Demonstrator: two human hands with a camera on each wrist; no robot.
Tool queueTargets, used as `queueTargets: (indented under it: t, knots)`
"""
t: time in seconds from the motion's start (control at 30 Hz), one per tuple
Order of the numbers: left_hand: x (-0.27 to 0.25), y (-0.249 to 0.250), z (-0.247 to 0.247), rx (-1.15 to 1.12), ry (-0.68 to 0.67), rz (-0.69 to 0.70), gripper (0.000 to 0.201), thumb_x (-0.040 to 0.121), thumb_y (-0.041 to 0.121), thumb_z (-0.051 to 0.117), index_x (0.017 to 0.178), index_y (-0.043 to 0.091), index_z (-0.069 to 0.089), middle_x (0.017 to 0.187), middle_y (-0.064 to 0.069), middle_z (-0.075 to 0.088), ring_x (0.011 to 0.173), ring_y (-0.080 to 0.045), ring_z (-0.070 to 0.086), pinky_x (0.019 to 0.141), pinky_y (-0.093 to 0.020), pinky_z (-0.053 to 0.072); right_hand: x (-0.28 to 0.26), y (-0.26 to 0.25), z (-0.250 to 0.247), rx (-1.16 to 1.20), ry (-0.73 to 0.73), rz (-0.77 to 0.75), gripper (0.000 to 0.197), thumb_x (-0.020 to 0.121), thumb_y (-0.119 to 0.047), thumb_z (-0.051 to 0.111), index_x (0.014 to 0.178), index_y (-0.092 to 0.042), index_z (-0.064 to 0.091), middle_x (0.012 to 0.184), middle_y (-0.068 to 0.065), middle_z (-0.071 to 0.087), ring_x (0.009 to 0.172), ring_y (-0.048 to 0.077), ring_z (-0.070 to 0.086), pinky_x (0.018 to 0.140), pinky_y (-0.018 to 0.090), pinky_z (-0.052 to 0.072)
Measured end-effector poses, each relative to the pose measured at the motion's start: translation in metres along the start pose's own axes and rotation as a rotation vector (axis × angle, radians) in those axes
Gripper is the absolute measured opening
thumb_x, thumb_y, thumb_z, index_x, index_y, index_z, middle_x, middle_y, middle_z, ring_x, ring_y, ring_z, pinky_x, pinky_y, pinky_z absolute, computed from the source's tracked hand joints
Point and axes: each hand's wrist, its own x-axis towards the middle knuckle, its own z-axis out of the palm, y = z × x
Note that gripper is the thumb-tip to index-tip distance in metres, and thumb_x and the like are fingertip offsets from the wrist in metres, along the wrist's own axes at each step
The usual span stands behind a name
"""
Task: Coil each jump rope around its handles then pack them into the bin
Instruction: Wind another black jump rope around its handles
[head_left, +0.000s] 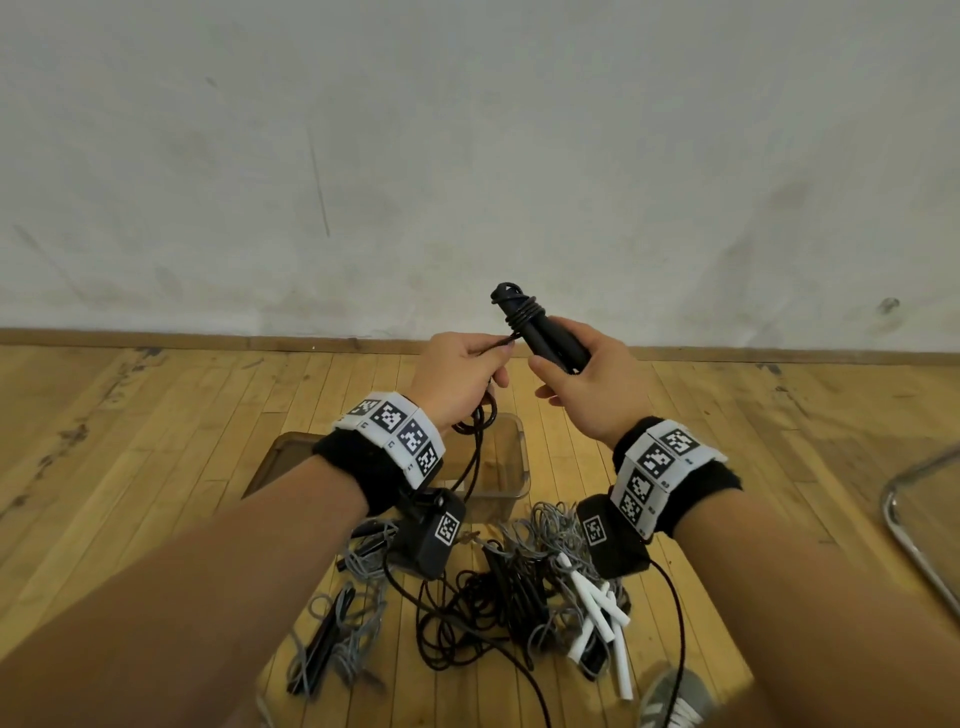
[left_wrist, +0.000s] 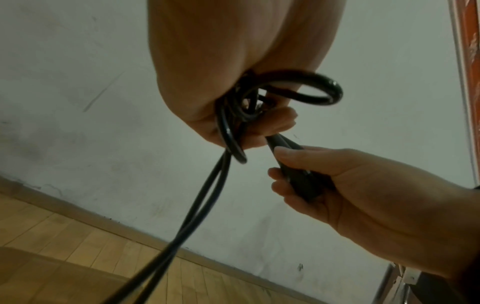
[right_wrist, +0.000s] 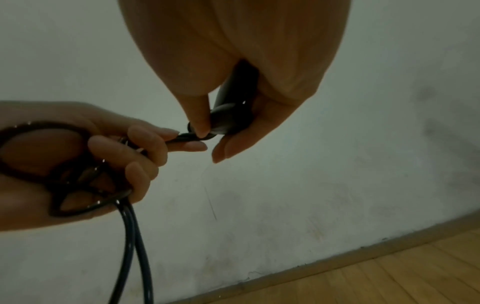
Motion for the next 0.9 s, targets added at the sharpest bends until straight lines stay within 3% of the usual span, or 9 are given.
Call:
queueTargets:
  t: [0.13, 0.23, 0.33, 0.4, 0.47, 0.57, 0.67, 0.8, 0.9]
  knots:
    - [0.0, 0.003, 0.005, -0.017, -0.039, -0.06, 0.026, 0.104, 0.018, 0.056, 0.125, 0.016, 0.07, 0.065, 0.006, 0.059, 0.053, -0.012, 0.051, 0.051, -0.019, 0.043, 0.001, 0.003, -0.001, -0.176, 0.093, -0.008, 0.063, 0.093, -0.028, 0.072, 0.15, -0.032, 0.045, 0.107, -0.012, 0.067, 0.07, 0.004, 0.072, 0.072, 0.02, 0.057]
    - [0.0, 0.005, 0.008, -0.014, -0.043, -0.06, 0.031, 0.103, 0.012, 0.054, 0.13, 0.018, 0.068, 0.066, 0.006, 0.061, 0.057, -0.018, 0.053, 0.057, -0.028, 0.046, 0.002, 0.003, 0.0, -0.181, 0.093, -0.029, 0.058, 0.094, -0.028, 0.071, 0.147, -0.034, 0.048, 0.106, -0.011, 0.068, 0.066, 0.002, 0.071, 0.062, 0.013, 0.052]
    - [-0.001, 0.003, 0.011, 0.016, -0.003, -0.055, 0.036, 0.1, 0.008, 0.052, 0.128, 0.022, 0.07, 0.073, 0.003, 0.064, 0.065, -0.022, 0.058, 0.07, -0.038, 0.052, 0.002, 0.003, 0.002, -0.211, 0.071, -0.037, 0.055, 0.094, -0.029, 0.07, 0.145, -0.034, 0.049, 0.11, -0.008, 0.068, 0.067, 0.007, 0.071, 0.065, 0.024, 0.058]
    - [-0.003, 0.003, 0.012, 0.016, 0.014, -0.05, 0.021, 0.102, 0.021, 0.056, 0.104, 0.022, 0.077, 0.069, 0.004, 0.062, 0.064, -0.018, 0.059, 0.077, -0.041, 0.055, 0.003, 0.005, 0.004, -0.296, 0.07, -0.066, 0.056, 0.095, -0.031, 0.069, 0.146, -0.036, 0.047, 0.113, -0.007, 0.069, 0.082, 0.013, 0.072, 0.074, 0.03, 0.058]
    - [-0.005, 0.007, 0.012, -0.016, 0.035, -0.055, 0.04, 0.1, 0.041, 0.06, 0.069, 0.017, 0.067, 0.061, 0.003, 0.056, 0.061, -0.018, 0.058, 0.075, -0.04, 0.054, 0.003, 0.006, 0.007, -0.363, 0.067, -0.12, 0.058, 0.097, -0.031, 0.066, 0.15, -0.033, 0.043, 0.117, -0.005, 0.068, 0.095, 0.015, 0.068, 0.077, 0.025, 0.051]
    - [-0.004, 0.009, 0.01, -0.081, 0.095, -0.081, 0.053, 0.094, 0.054, 0.064, 0.058, 0.015, 0.061, 0.058, 0.003, 0.055, 0.059, -0.019, 0.056, 0.067, -0.036, 0.049, -0.002, 0.002, 0.012, -0.354, 0.011, -0.184, 0.051, 0.106, -0.032, 0.048, 0.155, -0.03, 0.036, 0.107, 0.0, 0.069, 0.086, 0.015, 0.064, 0.068, 0.026, 0.047]
    - [-0.003, 0.009, 0.006, -0.078, 0.183, -0.087, 0.058, 0.091, 0.059, 0.066, 0.057, 0.012, 0.06, 0.048, 0.007, 0.051, 0.05, -0.013, 0.052, 0.063, -0.031, 0.047, -0.002, 0.007, 0.017, -0.268, -0.066, -0.215, 0.048, 0.11, -0.031, 0.032, 0.157, -0.035, 0.031, 0.103, 0.005, 0.064, 0.088, 0.02, 0.058, 0.07, 0.03, 0.042]
    - [-0.001, 0.005, 0.005, -0.091, 0.236, -0.117, 0.058, 0.086, 0.063, 0.069, 0.06, 0.011, 0.063, 0.05, 0.007, 0.053, 0.047, -0.01, 0.051, 0.062, -0.029, 0.048, -0.005, 0.002, 0.015, -0.124, -0.133, -0.238, 0.044, 0.106, -0.022, 0.049, 0.149, -0.033, 0.043, 0.085, 0.001, 0.058, 0.07, 0.013, 0.049, 0.064, 0.023, 0.039]
    - [0.003, 0.005, 0.003, -0.133, 0.215, -0.091, 0.056, 0.088, 0.059, 0.07, 0.069, 0.006, 0.069, 0.058, 0.001, 0.058, 0.055, -0.013, 0.056, 0.069, -0.035, 0.052, -0.008, -0.008, 0.013, 0.116, -0.137, -0.138, 0.057, 0.096, -0.021, 0.069, 0.145, -0.037, 0.044, 0.094, -0.005, 0.064, 0.082, 0.007, 0.061, 0.075, 0.015, 0.05]
